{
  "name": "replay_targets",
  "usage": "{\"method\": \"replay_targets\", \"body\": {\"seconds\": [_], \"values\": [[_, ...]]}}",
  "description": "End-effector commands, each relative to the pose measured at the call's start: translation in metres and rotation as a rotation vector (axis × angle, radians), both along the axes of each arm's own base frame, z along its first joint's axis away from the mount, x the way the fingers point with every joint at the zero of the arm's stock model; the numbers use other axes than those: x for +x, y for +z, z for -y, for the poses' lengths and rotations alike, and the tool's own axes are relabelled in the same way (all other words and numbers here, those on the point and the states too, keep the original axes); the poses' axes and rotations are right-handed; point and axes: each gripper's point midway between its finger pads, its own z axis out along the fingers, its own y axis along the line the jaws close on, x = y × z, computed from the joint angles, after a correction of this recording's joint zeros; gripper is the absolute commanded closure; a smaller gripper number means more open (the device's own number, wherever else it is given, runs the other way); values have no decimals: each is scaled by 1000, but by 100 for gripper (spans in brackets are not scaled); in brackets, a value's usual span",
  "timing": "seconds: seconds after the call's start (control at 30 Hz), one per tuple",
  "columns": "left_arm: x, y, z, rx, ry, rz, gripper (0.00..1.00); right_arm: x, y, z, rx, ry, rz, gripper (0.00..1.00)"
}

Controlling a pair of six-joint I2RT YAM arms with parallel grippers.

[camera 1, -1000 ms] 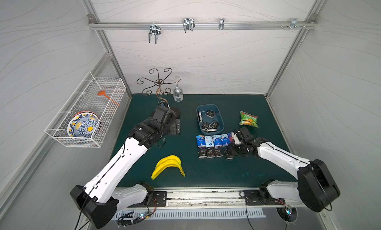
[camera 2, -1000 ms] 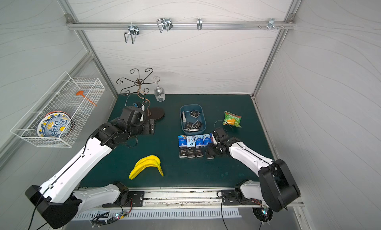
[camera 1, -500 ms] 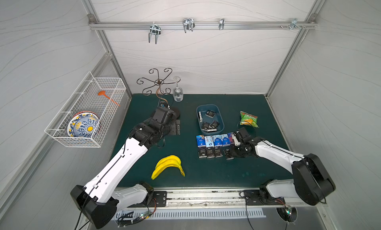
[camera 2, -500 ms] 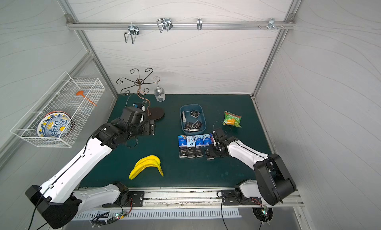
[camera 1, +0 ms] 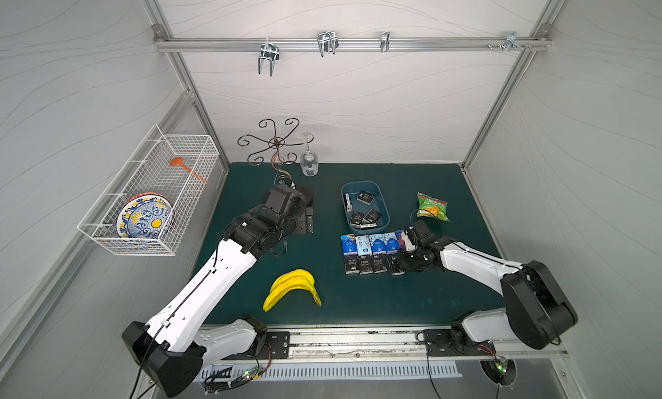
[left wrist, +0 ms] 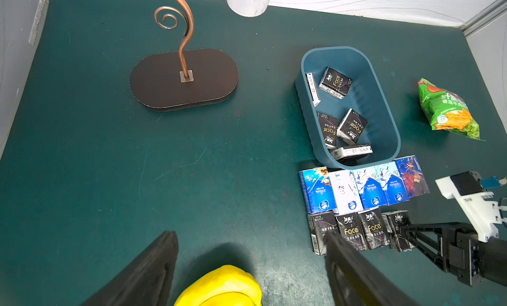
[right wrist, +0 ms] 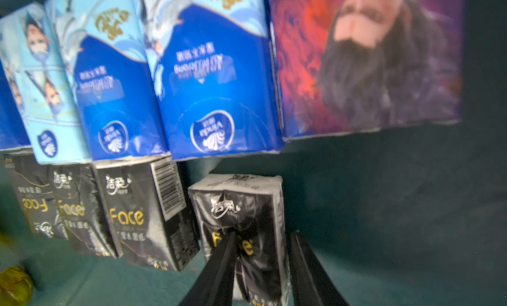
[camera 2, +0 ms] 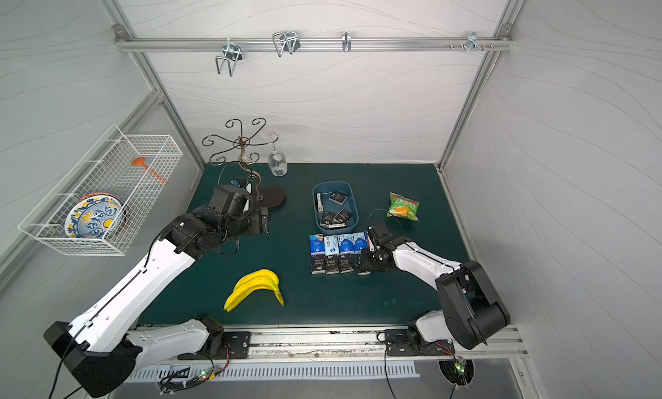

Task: Take the pocket tissues out of the storage box
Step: Adjust the pocket tissues at the center of the board.

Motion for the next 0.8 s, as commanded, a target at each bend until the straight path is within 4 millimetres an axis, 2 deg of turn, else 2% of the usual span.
{"method": "replay_targets", "body": {"seconds": [0.0,0.77], "values": [[4,11,0,-17,7,45,13,-1,-12,5,-29,-23,-37,63],[6,13,-2,-1,12,43,13,10,-3,-6,10,-14,-14,61]]}}
